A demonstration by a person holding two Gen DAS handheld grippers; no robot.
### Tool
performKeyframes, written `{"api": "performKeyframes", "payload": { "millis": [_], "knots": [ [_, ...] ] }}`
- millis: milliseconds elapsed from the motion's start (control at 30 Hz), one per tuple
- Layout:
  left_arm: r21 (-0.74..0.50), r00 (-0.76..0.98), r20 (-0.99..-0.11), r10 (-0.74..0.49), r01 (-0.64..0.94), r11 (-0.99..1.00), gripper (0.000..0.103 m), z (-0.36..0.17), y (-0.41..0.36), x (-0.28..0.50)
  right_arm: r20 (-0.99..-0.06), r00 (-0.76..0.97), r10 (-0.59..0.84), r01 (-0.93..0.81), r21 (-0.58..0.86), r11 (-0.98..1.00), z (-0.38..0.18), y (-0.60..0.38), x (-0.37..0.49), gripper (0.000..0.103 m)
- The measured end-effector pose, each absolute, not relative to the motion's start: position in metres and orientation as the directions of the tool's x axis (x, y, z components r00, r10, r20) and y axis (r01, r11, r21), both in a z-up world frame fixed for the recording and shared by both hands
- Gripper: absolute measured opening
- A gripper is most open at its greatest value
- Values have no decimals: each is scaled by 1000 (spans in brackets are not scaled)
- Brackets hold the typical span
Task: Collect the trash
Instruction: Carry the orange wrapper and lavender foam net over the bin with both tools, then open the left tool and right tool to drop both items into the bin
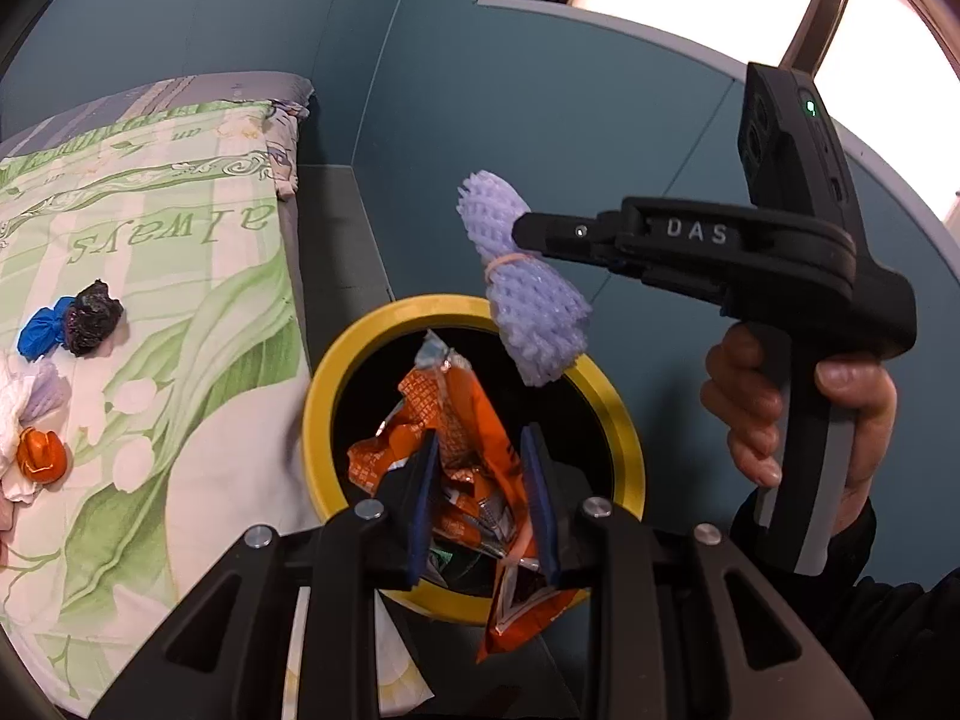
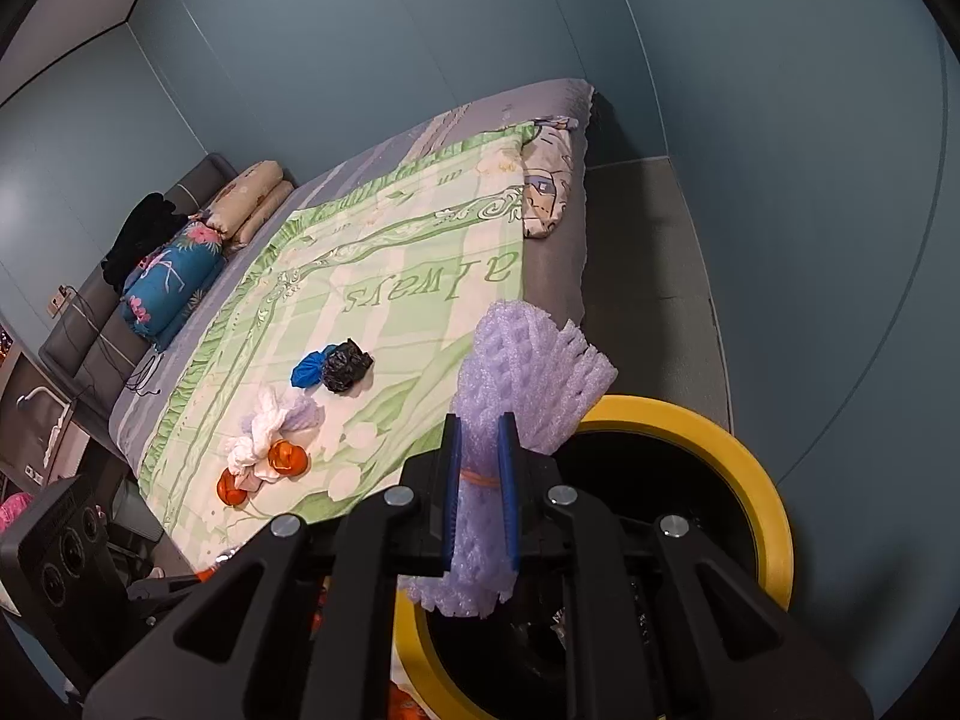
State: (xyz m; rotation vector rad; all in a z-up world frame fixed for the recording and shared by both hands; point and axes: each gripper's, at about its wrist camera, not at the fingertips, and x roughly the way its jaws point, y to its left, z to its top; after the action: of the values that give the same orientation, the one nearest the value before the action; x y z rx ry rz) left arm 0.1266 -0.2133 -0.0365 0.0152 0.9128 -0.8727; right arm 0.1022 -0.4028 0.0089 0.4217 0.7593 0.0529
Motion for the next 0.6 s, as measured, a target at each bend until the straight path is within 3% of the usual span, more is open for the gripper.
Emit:
{"api": "performKeyframes", "payload": {
  "millis": [600],
  "knots": [
    [-323, 269, -740, -616, 662, 676, 26, -55, -231, 126, -692, 689, 215, 129, 409, 904, -13, -410, 108, 12]
  ]
}}
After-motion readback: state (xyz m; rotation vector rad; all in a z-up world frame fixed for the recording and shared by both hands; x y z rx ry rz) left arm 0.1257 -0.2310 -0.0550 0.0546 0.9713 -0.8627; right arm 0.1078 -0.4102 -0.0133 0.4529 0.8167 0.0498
